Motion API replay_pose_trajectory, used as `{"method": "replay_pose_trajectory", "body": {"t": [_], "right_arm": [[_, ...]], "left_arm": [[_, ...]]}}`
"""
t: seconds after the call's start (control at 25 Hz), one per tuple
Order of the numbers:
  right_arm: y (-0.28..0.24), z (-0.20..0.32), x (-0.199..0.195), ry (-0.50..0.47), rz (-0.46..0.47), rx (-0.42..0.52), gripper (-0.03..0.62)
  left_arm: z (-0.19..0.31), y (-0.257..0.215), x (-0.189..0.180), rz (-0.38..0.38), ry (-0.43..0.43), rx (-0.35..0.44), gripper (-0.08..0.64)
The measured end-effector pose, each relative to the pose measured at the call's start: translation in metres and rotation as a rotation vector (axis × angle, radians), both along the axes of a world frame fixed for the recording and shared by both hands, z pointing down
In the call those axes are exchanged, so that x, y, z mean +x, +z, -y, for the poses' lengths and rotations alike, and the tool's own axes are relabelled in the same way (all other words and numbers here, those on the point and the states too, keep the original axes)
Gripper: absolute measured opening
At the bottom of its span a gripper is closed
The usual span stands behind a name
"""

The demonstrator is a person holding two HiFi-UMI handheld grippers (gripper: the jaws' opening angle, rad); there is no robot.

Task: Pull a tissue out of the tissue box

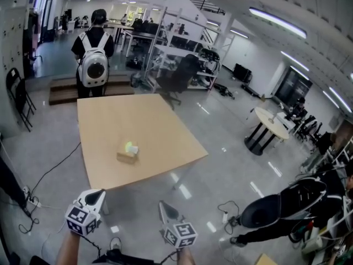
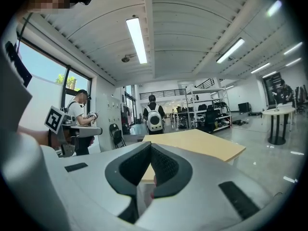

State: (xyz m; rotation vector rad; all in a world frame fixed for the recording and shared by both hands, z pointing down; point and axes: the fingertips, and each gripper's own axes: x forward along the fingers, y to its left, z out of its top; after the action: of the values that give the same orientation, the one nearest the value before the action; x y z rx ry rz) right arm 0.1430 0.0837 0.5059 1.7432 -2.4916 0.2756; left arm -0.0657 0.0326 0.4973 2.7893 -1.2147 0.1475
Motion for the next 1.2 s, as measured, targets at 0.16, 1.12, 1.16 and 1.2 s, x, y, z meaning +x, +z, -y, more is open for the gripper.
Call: {"method": "replay_pose_trajectory", "body": {"t": [0.16,1.12,1.16,1.2], "right_arm": [[0.000,0.034,-0.008,-0.006,0.000,-0.009,0.009],[0.003,0.155,-0.037,0.033,-0.023,-0.018,0.011],[0.003,0.158,-0.036,0.033,-0.020,-0.020,0.009],[0.005,0.161,-0.036,0.032,-0.019,-0.022,0.009]], "left_arm": [[0.032,0.001,-0.005,0.036,-0.002,0.014,0.008],[0.160,0.015,-0.038,-0.019,0.009,-0.024,0.008],[0.163,0.015,-0.037,-0.020,0.010,-0.026,0.008],[0.166,0.014,-0.036,-0.019,0.012,-0.025,0.008]]}}
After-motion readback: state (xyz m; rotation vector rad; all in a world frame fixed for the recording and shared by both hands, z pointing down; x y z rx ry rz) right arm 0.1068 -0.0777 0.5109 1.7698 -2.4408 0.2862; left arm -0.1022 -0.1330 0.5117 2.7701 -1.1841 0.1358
